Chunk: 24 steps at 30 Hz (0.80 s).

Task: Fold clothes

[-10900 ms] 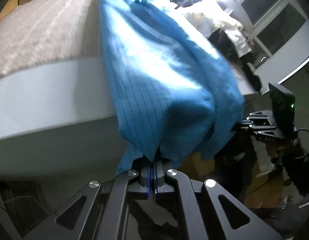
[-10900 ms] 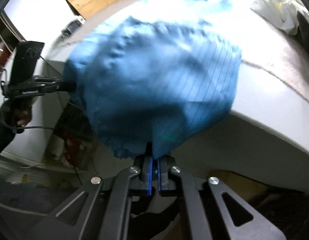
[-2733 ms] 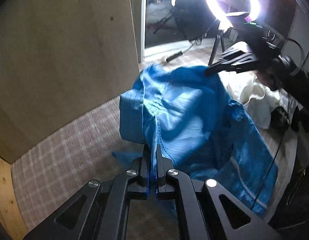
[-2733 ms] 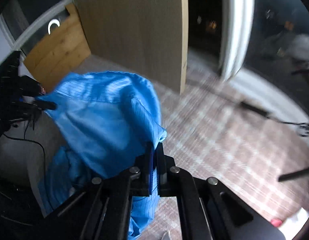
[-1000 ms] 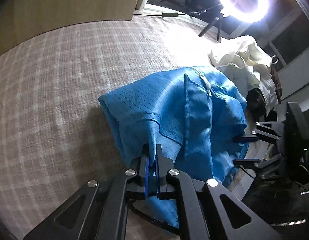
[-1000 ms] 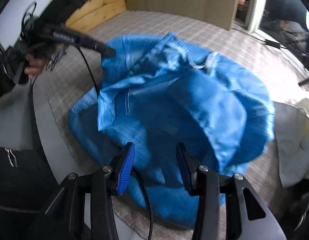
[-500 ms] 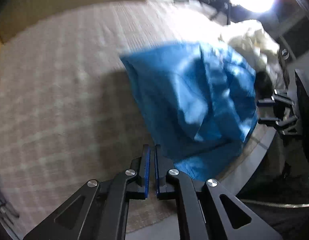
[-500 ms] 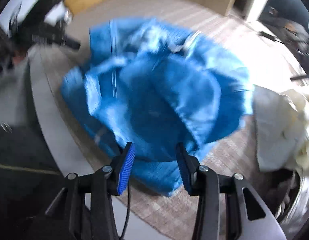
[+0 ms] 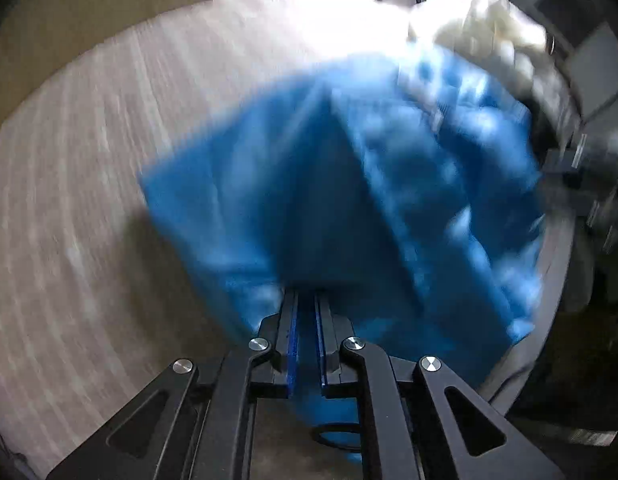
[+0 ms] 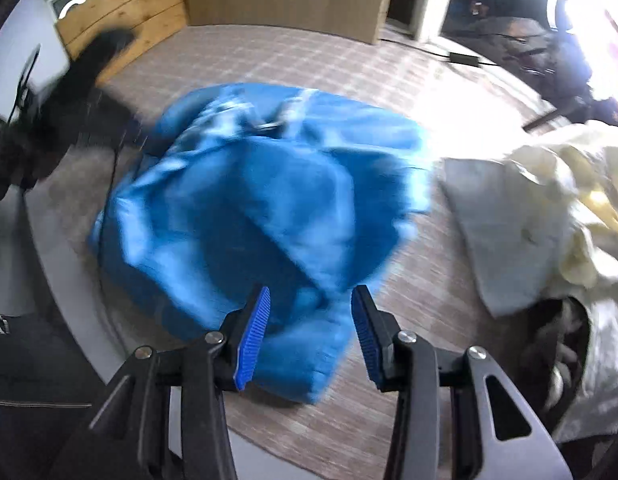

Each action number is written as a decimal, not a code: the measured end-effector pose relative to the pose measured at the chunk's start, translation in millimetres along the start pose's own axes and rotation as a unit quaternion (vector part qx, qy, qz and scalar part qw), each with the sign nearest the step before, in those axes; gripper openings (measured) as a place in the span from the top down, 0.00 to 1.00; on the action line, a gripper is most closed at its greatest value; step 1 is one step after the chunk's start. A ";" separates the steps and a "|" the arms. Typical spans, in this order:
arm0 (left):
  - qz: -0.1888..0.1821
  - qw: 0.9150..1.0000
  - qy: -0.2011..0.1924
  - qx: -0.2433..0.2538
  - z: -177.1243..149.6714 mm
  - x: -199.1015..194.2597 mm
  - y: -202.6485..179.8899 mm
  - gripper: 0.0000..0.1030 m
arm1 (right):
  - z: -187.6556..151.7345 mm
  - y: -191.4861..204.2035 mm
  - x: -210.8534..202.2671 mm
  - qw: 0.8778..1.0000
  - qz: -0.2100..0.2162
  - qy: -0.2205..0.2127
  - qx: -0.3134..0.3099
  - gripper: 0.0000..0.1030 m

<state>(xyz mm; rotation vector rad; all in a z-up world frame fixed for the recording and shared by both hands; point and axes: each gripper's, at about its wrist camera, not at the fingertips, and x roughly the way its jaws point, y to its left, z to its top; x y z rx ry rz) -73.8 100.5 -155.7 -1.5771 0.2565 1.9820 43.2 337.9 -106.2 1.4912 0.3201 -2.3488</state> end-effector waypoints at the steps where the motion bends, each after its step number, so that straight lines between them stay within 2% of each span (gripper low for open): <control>1: 0.001 1.000 -0.006 -0.004 -4.0 -5.4 -0.1 0.93 | -1.4 -3.7 -2.8 1.000 -0.008 -0.009 0.005 0.59; 2: -0.002 1.000 -0.016 -0.017 -4.1 -15.5 0.5 0.94 | -1.6 -5.7 -5.1 1.000 -0.014 -0.020 0.007 0.59; 3: -0.006 0.999 -0.032 -0.029 -3.5 -29.3 -0.7 0.95 | -0.6 -5.7 -6.2 0.999 -0.016 -0.028 0.004 0.55; 4: -0.011 0.998 -0.050 -0.034 -2.3 -43.6 -4.6 0.92 | 1.2 -3.0 -6.1 0.999 -0.017 -0.036 -0.006 0.50; 6: -0.010 0.997 -0.071 -0.025 1.8 -64.7 -20.6 0.83 | 2.9 7.2 -3.1 0.998 -0.027 -0.047 -0.044 0.46; 8: -0.012 0.996 -0.083 -0.003 8.2 -77.2 -44.3 0.67 | 6.3 19.2 4.5 0.994 -0.043 -0.047 -0.090 0.46; 9: -0.016 0.996 -0.086 0.008 12.2 -77.5 -56.3 0.65 | 8.5 25.4 8.9 0.991 -0.051 -0.046 -0.115 0.46; 11: -0.032 0.996 -0.083 0.025 20.5 -70.8 -76.4 0.63 | 12.0 32.1 15.1 0.987 -0.057 -0.040 -0.147 0.46; 14: -0.040 0.997 -0.057 0.030 25.5 -43.6 -86.4 0.65 | 19.2 34.5 28.2 0.980 -0.075 -0.034 -0.179 0.46; 16: -0.030 0.998 -0.034 0.034 20.5 -23.1 -88.6 0.66 | 26.1 33.3 35.7 0.977 -0.089 -0.034 -0.192 0.46; 18: -0.011 0.999 -0.010 0.035 12.7 -4.3 -83.4 0.69 | 34.8 30.0 39.1 0.979 -0.080 -0.037 -0.182 0.47; 20: -0.009 1.000 0.004 0.027 5.5 5.6 -74.6 0.71 | 45.4 20.9 42.3 0.989 -0.036 -0.024 -0.144 0.52; 22: -0.005 1.000 0.010 0.027 -1.1 8.0 -69.5 0.71 | 53.5 10.4 45.1 0.994 -0.005 -0.010 -0.108 0.77; 24: -0.004 1.000 0.009 0.029 -5.7 5.1 -67.6 0.71 | 57.9 -8.1 48.3 0.998 0.042 0.007 -0.048 0.87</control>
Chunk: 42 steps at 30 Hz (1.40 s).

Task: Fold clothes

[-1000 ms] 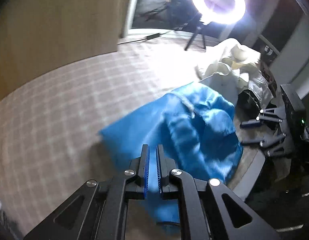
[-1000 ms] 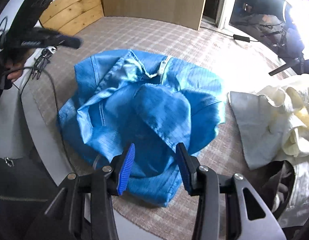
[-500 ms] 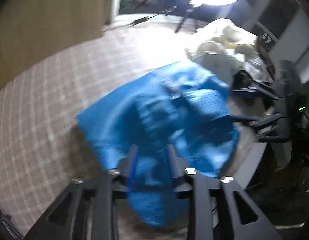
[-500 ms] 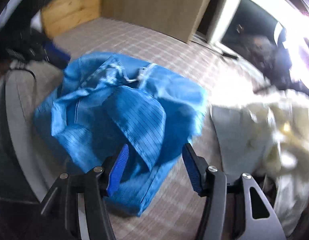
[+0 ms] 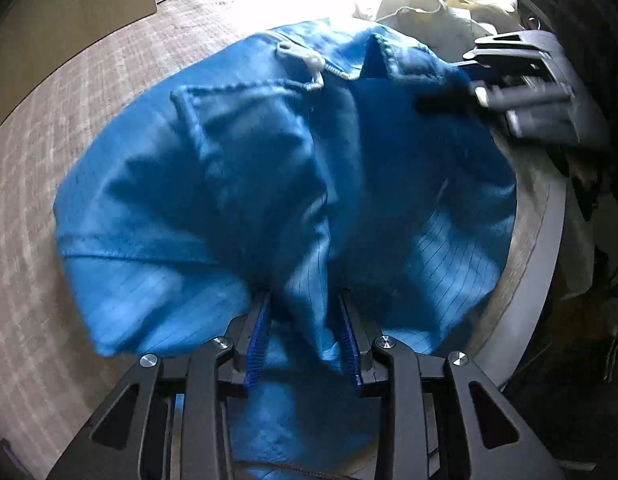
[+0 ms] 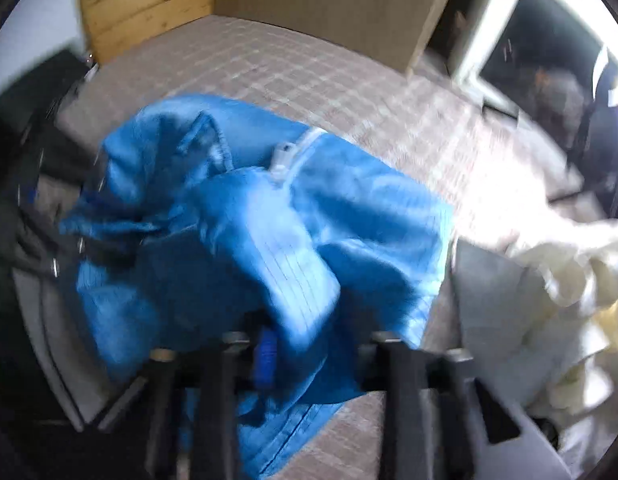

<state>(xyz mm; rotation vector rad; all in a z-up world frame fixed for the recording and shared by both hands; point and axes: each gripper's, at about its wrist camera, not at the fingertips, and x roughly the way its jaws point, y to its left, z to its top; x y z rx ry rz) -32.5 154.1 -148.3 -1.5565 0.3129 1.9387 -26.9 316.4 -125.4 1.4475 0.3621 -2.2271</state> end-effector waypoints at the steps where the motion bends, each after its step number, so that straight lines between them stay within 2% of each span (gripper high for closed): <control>1: 0.000 1.000 -0.002 -0.002 -1.5 -3.2 0.8 0.71 | -0.6 -9.3 0.9 0.999 0.026 0.005 0.030 0.88; 4: 0.001 1.000 -0.022 -0.008 -2.0 -22.2 -1.2 0.71 | -5.5 -33.8 3.7 0.989 0.103 0.017 0.109 0.89; 6: -0.002 0.999 -0.041 -0.001 1.0 -38.8 -9.9 0.71 | -8.7 -40.2 3.8 0.984 0.117 0.023 0.133 0.89; 9: -0.009 0.998 -0.059 0.024 12.3 -52.4 -32.2 0.71 | -9.4 -23.2 -5.7 0.994 0.065 0.017 0.085 0.88; 12: -0.028 0.997 -0.063 0.024 27.5 -40.8 -54.6 0.71 | -6.8 0.6 -13.4 1.000 0.008 0.011 0.011 0.74; 13: -0.036 0.997 -0.060 0.022 28.4 -35.5 -57.4 0.71 | -5.3 10.4 -14.6 1.000 -0.009 0.011 -0.022 0.71; 16: -0.029 0.999 -0.045 0.005 26.6 -12.5 -57.3 0.71 | -3.8 34.4 -22.4 0.992 -0.049 -0.009 -0.114 0.71; 19: -0.017 0.999 -0.033 -0.023 18.2 2.5 -52.6 0.72 | -1.3 33.0 -31.2 0.988 -0.047 -0.024 -0.143 0.71; 21: -0.004 0.999 -0.035 -0.027 14.3 3.5 -52.9 0.73 | -0.9 24.7 -32.4 0.990 -0.019 -0.021 -0.135 0.73; 23: 0.004 0.999 -0.036 -0.034 12.7 2.6 -53.2 0.73 | -2.6 6.0 -28.8 0.993 0.020 -0.009 -0.114 0.83; 24: 0.008 0.999 -0.036 -0.036 12.1 2.5 -53.6 0.73 | -1.2 -2.1 -23.8 0.994 0.044 0.000 -0.102 0.92; 26: 0.017 0.999 -0.036 -0.035 11.1 3.4 -54.8 0.73 | -1.8 -17.5 -15.7 0.992 0.104 0.017 -0.068 0.93; 29: 0.025 0.998 -0.038 -0.035 9.6 3.1 -55.4 0.73 | -7.3 -41.0 -7.8 0.978 0.204 0.037 -0.011 0.94; 31: 0.031 0.998 -0.037 -0.033 9.4 2.1 -56.3 0.73 | -10.1 -52.7 -13.4 0.969 0.245 0.031 0.015 0.94; 32: 0.035 0.998 -0.036 -0.032 9.4 1.7 -57.1 0.73 | -9.3 -57.7 -15.6 0.968 0.250 0.026 0.023 0.93; 34: 0.042 0.998 -0.034 -0.033 9.8 0.9 -57.8 0.73 | -3.9 -57.6 -21.7 0.981 0.193 0.008 0.001 0.93; 36: 0.044 0.998 -0.032 -0.036 10.0 0.0 -57.0 0.73 | 2.6 -49.2 -22.2 0.988 0.153 0.003 -0.039 0.91; 38: 0.045 0.998 -0.032 -0.042 9.8 -1.2 -55.5 0.73 | 10.6 -39.5 -18.4 0.988 0.133 0.004 -0.074 0.86; 40: 0.048 0.997 -0.032 -0.045 9.6 -2.4 -54.6 0.73 | 18.8 -30.3 -13.7 0.988 0.117 0.007 -0.104 0.72; 42: 0.049 0.997 -0.032 -0.048 9.3 -3.5 -53.6 0.73 | 26.3 -28.4 -4.9 0.985 0.125 0.017 -0.119 0.72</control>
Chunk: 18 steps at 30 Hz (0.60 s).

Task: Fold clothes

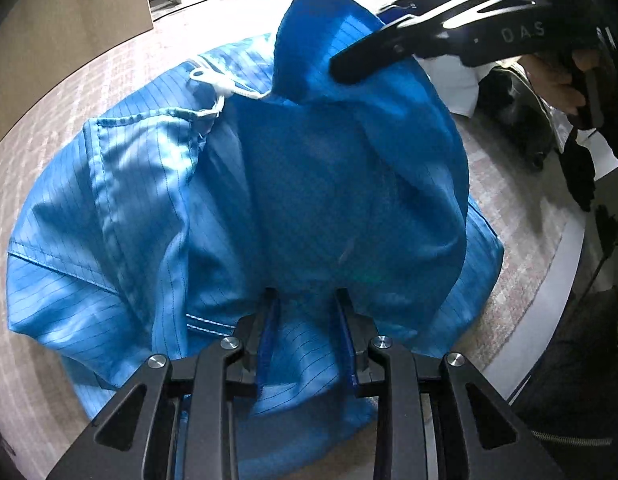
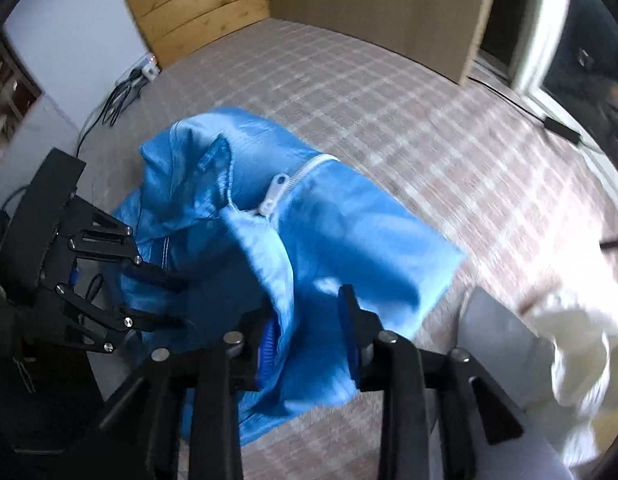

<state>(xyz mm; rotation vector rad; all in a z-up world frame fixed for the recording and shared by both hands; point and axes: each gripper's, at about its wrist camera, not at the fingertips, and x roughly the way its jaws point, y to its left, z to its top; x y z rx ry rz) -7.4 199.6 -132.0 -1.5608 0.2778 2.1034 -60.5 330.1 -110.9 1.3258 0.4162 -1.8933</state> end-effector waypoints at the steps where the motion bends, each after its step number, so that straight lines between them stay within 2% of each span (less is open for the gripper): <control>1: 0.000 1.000 0.000 -0.002 -0.2 -0.6 0.9 0.73 | 0.3 -4.5 3.9 1.000 0.020 0.008 0.009 0.76; 2: 0.000 1.000 -0.001 -0.002 -0.5 -1.2 1.7 0.73 | -0.5 -11.0 7.8 0.999 0.043 0.015 0.023 0.81; 3: 0.001 1.000 -0.002 -0.002 -0.9 -1.8 2.3 0.73 | -2.5 -18.1 11.0 0.997 0.066 0.020 0.041 0.91; 6: 0.003 1.000 -0.005 -0.001 -1.6 -3.7 4.2 0.73 | -13.0 -40.9 15.4 0.985 0.132 0.019 0.106 0.93; 10: 0.010 1.000 -0.004 -0.002 -0.9 -9.4 6.3 0.73 | -27.6 -62.5 14.9 0.961 0.210 0.000 0.182 0.94; 13: 0.019 1.000 -0.015 -0.010 2.7 -25.4 5.2 0.76 | -39.0 -72.8 11.9 0.944 0.243 -0.017 0.222 0.94; 18: -0.005 0.997 -0.071 -0.002 24.5 -57.6 -15.5 0.77 | -56.1 -79.6 14.8 0.933 0.257 -0.021 0.251 0.94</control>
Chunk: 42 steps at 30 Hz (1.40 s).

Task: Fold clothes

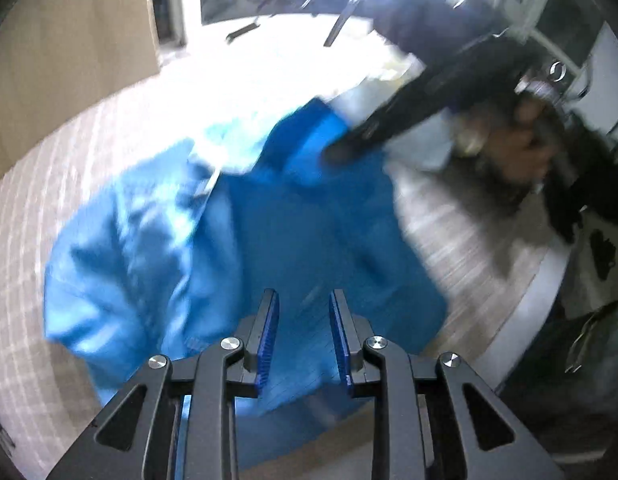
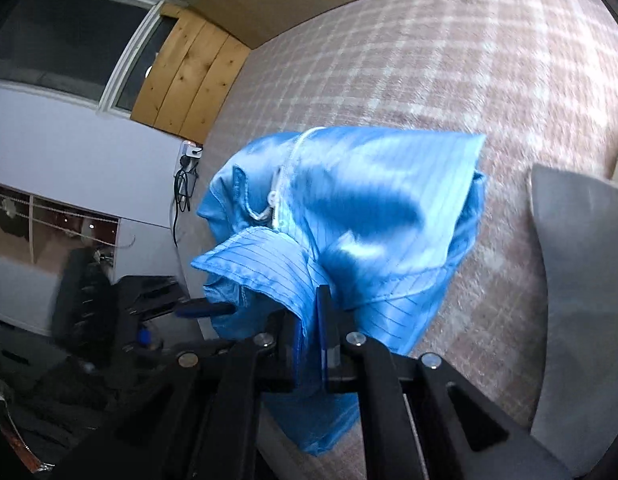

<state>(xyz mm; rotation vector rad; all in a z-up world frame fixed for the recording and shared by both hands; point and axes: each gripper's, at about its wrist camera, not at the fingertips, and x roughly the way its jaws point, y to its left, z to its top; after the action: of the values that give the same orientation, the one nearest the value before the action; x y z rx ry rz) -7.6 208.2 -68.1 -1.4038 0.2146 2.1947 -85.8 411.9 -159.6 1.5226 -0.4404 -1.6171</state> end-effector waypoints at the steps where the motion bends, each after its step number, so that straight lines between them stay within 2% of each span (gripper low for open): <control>1: -0.004 1.000 -0.008 0.004 5.1 1.3 -5.9 0.76 | -1.8 -1.8 -1.1 1.000 -0.001 -0.001 0.002 0.94; 4: -0.012 1.000 -0.018 0.004 17.8 18.9 -22.6 0.76 | -4.8 -2.3 -1.7 1.000 -0.012 -0.003 -0.001 0.94; 7: -0.023 1.000 0.006 -0.005 18.3 33.7 -2.5 0.79 | -6.8 0.9 -1.0 1.000 -0.030 -0.003 -0.010 0.94; 8: -0.020 1.000 0.021 -0.005 13.6 44.5 0.2 0.88 | -6.2 3.2 -0.3 0.999 -0.043 -0.004 -0.015 0.94; 9: -0.020 0.999 0.031 -0.009 8.0 52.1 3.5 0.91 | -4.8 5.0 -0.4 0.998 -0.059 -0.008 -0.021 0.95; 12: -0.035 0.999 0.012 -0.035 -6.3 53.4 16.1 0.93 | 1.5 8.8 -2.6 0.993 -0.112 -0.023 -0.037 0.96; 15: -0.043 0.998 0.004 -0.051 -10.0 48.4 22.7 0.94 | 5.5 24.1 -5.1 0.983 -0.158 -0.026 -0.088 0.96; 17: -0.043 0.998 0.003 -0.049 -10.8 45.7 24.2 0.94 | 10.6 36.5 -1.6 0.977 -0.179 -0.017 -0.118 0.87; 19: -0.044 0.998 0.001 -0.047 -11.2 42.5 25.7 0.95 | 20.0 47.8 7.1 0.972 -0.190 -0.008 -0.139 0.68; 22: -0.043 0.998 -0.009 -0.049 -13.2 35.9 28.8 0.99 | 30.8 48.5 13.8 0.974 -0.171 0.003 -0.146 0.69; 23: -0.043 0.998 -0.014 -0.052 -14.0 32.7 30.5 0.99 | 33.7 47.4 15.0 0.975 -0.165 0.007 -0.147 0.77; 24: -0.043 0.997 -0.021 -0.056 -15.1 28.5 32.5 0.99 | 36.8 45.1 15.5 0.976 -0.161 0.011 -0.144 0.98; 29: -0.051 0.995 -0.054 -0.069 -20.2 -3.3 40.5 0.99 | 51.7 24.6 11.5 0.988 -0.118 0.013 -0.094 0.97; 32: -0.060 0.992 -0.072 -0.081 -12.8 -16.9 47.7 0.98 | 49.9 33.4 22.8 0.987 -0.119 0.021 -0.105 0.97; 36: -0.055 0.991 -0.078 -0.090 -2.3 -2.3 39.3 0.85 | 51.6 33.2 26.0 0.989 -0.113 0.023 -0.098 0.97; 38: -0.055 0.992 -0.067 -0.091 -1.3 12.4 34.0 0.84 | 54.2 27.0 22.0 0.990 -0.111 0.018 -0.083 0.97; 40: -0.061 0.994 -0.035 -0.081 -12.9 46.8 11.1 0.84 | 57.8 21.9 19.8 0.990 -0.124 0.009 -0.073 0.96; 42: -0.054 0.997 -0.003 -0.064 -22.3 61.5 3.9 0.85 | 61.7 11.6 16.5 0.987 -0.154 -0.001 -0.051 0.95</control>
<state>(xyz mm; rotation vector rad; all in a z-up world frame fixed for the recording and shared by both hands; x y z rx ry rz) -11.8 216.8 -132.8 -1.4422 -0.0034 2.1561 -138.0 374.8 -149.4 1.5683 -0.1222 -1.8457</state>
